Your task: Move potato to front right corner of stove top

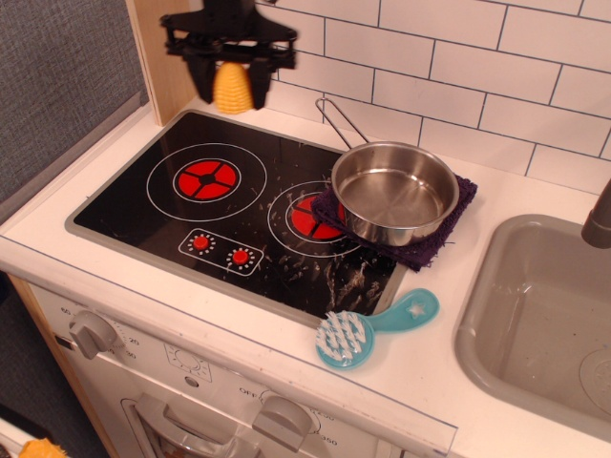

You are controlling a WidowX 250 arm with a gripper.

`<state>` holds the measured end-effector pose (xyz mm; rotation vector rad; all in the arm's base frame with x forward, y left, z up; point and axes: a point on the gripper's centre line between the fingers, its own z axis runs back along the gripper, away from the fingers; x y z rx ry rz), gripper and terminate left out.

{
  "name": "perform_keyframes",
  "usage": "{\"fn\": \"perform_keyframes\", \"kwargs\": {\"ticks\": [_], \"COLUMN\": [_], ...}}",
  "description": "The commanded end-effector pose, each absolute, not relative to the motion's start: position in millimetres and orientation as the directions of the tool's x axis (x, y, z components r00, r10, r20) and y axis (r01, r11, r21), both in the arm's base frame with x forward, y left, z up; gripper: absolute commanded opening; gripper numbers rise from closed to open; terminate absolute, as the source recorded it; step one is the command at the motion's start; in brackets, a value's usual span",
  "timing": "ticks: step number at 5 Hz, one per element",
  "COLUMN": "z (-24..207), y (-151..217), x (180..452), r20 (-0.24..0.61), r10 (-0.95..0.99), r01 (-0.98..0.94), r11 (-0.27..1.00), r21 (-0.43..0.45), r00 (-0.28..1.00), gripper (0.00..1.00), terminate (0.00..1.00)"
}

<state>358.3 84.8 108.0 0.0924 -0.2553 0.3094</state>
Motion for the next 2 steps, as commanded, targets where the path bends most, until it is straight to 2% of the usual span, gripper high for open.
{"fn": "perform_keyframes", "kwargs": {"ticks": [1,2], "z": [107,93], "y": [32,16], "x": [309,304], "r20": [0.319,0.282], "r10": [0.235,0.194], "r01": [-0.239,-0.198], "r11": [0.971,0.980], "r21": [-0.026,-0.014], "r00": [0.918,0.940], "gripper": [0.00,0.00], "terminate": [0.00,0.00]}}
